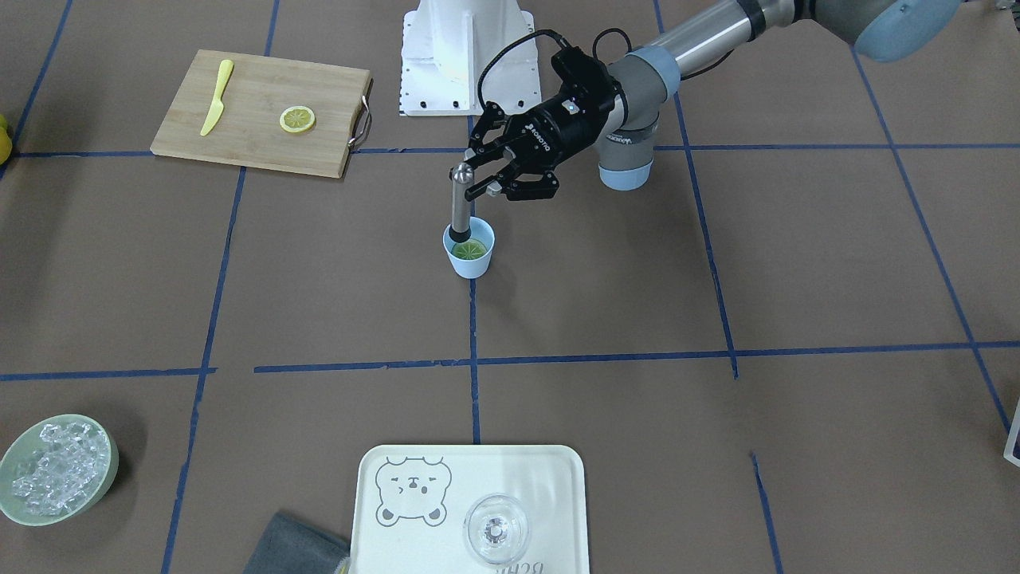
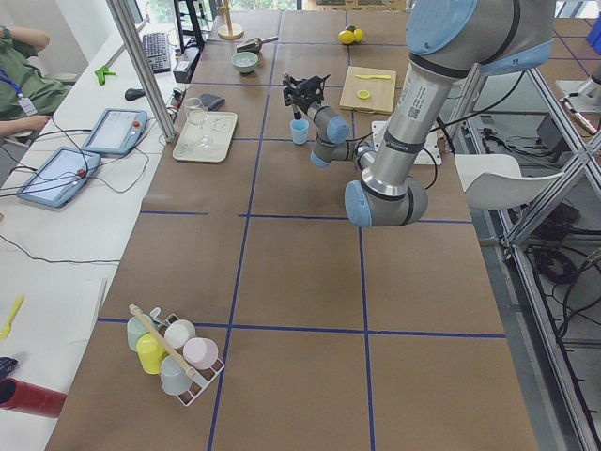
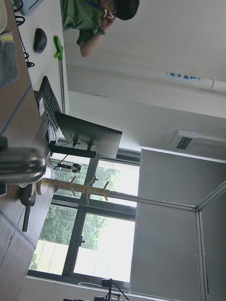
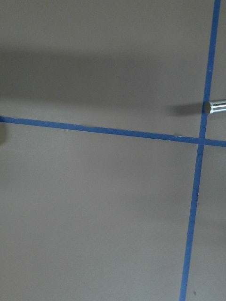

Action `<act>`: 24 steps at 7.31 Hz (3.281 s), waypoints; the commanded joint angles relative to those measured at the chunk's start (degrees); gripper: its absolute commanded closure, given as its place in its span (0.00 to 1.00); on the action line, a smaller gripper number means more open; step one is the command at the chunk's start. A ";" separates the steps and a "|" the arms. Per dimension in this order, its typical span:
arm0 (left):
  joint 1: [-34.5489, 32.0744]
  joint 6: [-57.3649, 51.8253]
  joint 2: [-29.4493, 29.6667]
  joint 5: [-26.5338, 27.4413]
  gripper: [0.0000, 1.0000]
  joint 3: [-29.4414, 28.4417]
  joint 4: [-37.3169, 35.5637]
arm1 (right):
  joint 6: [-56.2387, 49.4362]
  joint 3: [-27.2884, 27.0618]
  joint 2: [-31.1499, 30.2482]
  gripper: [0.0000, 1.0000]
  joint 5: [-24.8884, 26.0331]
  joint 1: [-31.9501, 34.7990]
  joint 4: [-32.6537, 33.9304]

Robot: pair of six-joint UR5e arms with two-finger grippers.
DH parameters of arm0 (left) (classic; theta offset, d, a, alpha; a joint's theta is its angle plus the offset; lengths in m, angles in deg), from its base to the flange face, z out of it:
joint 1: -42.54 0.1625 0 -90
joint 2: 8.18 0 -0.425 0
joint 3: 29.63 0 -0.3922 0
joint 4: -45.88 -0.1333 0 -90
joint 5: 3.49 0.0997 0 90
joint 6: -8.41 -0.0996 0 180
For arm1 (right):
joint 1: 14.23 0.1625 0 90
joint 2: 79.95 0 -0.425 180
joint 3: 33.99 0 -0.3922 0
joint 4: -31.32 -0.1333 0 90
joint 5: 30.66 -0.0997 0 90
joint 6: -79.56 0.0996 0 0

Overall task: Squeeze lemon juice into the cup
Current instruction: 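Press the muddler down into the cup onto the lemon slice, then raise the muddler out of the cup and carry it back with the left gripper, then lower the muddler upright onto the table at its original spot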

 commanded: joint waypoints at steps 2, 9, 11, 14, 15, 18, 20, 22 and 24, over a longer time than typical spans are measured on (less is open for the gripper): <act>-2.95 2.71 -0.86 -1.18 1.00 1.91 -4.64 | 0.00 0.01 0.00 0.00 -0.09 0.00 0.00; -13.75 15.82 -7.45 -15.75 1.00 22.02 -59.71 | -0.09 -0.08 -0.08 0.00 -0.18 0.00 0.00; -21.20 15.13 -8.07 -32.20 1.00 27.12 -81.56 | -0.09 0.00 -0.08 0.00 -0.18 0.00 0.00; -24.93 15.46 -10.78 -40.03 1.00 27.32 -95.71 | -0.09 -0.08 0.00 0.00 -0.18 0.00 0.00; -25.19 15.82 -14.71 -40.12 1.00 27.05 -95.82 | -0.09 -0.08 0.00 0.00 -0.18 0.00 0.00; -26.34 18.10 -21.94 -40.12 1.00 26.61 -95.56 | 0.00 0.09 0.00 0.00 -0.26 0.00 0.00; -26.08 27.02 -22.83 -39.60 1.00 24.08 -95.39 | 0.00 1.05 -0.08 0.00 -0.35 0.00 -1.57; -25.81 29.36 -23.18 -39.42 1.00 18.55 -95.30 | 0.09 4.47 0.00 0.00 -0.53 0.00 -7.00; -25.64 27.70 -25.20 -36.96 1.00 18.26 -95.03 | 0.09 6.15 0.00 0.00 -0.53 0.00 -9.05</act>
